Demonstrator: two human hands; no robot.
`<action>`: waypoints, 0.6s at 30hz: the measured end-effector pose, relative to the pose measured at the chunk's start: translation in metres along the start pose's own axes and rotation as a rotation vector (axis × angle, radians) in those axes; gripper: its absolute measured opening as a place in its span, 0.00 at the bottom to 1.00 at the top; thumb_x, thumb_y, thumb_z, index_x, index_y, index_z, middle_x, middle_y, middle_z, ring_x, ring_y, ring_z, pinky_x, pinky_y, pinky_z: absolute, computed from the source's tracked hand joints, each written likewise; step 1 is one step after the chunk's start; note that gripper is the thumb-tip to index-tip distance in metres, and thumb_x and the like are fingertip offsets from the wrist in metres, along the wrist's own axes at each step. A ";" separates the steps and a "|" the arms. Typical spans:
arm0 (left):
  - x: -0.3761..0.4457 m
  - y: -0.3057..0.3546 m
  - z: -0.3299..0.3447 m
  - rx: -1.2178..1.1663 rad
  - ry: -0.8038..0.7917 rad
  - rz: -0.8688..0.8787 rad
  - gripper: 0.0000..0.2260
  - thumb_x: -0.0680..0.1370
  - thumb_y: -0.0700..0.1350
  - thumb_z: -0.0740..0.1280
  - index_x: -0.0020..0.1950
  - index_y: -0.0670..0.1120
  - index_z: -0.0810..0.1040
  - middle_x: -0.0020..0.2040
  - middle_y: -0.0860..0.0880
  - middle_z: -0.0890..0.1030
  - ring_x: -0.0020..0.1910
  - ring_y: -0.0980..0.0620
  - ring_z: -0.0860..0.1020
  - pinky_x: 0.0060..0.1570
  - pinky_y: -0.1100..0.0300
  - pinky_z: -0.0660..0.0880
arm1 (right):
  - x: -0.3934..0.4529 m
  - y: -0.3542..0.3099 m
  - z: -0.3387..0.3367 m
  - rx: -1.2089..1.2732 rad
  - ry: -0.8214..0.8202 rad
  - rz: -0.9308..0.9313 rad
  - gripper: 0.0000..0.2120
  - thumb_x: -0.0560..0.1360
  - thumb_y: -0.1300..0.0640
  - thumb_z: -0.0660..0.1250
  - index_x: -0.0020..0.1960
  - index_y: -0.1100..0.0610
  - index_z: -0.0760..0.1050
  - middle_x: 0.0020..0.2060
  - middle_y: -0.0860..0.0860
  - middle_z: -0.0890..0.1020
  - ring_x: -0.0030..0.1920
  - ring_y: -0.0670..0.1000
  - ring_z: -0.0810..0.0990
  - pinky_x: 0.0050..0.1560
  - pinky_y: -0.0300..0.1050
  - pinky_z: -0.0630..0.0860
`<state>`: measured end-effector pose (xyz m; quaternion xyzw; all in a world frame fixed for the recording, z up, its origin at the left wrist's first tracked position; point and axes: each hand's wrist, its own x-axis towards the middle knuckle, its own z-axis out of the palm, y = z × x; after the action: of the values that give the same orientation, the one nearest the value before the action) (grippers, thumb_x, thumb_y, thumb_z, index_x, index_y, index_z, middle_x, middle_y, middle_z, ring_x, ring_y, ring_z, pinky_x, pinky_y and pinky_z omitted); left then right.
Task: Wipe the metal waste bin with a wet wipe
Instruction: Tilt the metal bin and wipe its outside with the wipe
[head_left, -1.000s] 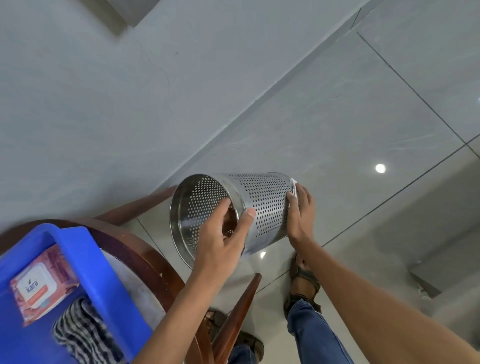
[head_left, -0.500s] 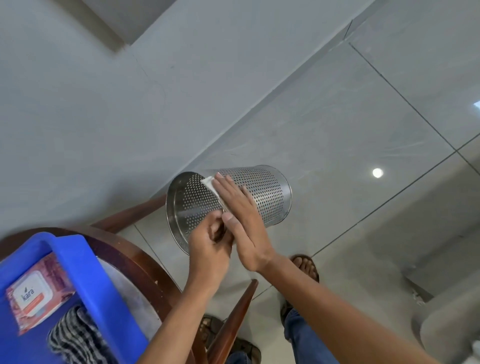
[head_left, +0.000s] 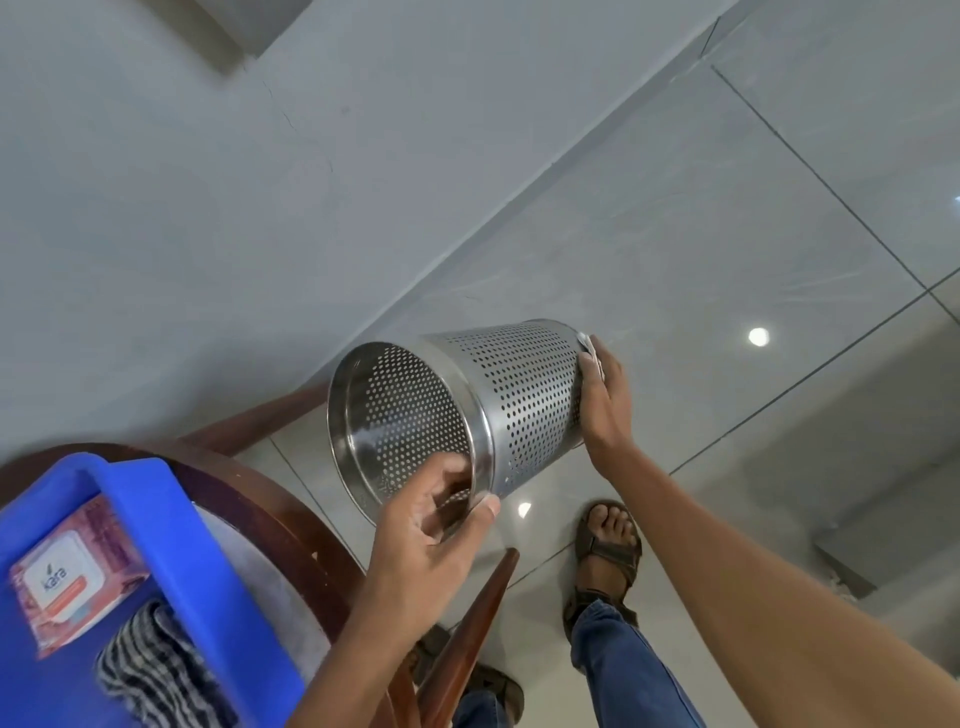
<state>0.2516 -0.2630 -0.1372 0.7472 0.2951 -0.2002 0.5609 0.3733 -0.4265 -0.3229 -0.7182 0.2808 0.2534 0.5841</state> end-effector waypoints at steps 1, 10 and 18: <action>0.002 0.001 -0.002 0.016 -0.042 -0.047 0.17 0.79 0.44 0.77 0.66 0.54 0.79 0.63 0.46 0.87 0.63 0.46 0.86 0.64 0.55 0.84 | -0.001 0.000 0.000 0.006 0.009 -0.018 0.23 0.89 0.48 0.59 0.82 0.51 0.71 0.78 0.51 0.73 0.76 0.47 0.70 0.80 0.49 0.65; 0.016 0.017 0.026 -0.035 0.225 0.020 0.11 0.84 0.51 0.70 0.60 0.45 0.78 0.47 0.43 0.83 0.46 0.57 0.81 0.47 0.57 0.82 | -0.013 0.011 0.009 -0.105 -0.026 -0.057 0.22 0.91 0.53 0.53 0.83 0.53 0.71 0.82 0.54 0.71 0.84 0.55 0.66 0.87 0.59 0.58; 0.028 -0.007 0.028 0.041 0.163 0.122 0.07 0.84 0.39 0.72 0.50 0.47 0.75 0.40 0.41 0.79 0.40 0.41 0.80 0.42 0.46 0.80 | -0.044 -0.047 0.039 -0.145 -0.322 -0.312 0.24 0.88 0.48 0.51 0.82 0.47 0.73 0.84 0.44 0.70 0.87 0.46 0.60 0.88 0.64 0.50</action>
<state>0.2692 -0.2826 -0.1681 0.7889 0.2895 -0.1100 0.5307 0.3732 -0.3760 -0.2667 -0.7434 0.0506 0.2907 0.6002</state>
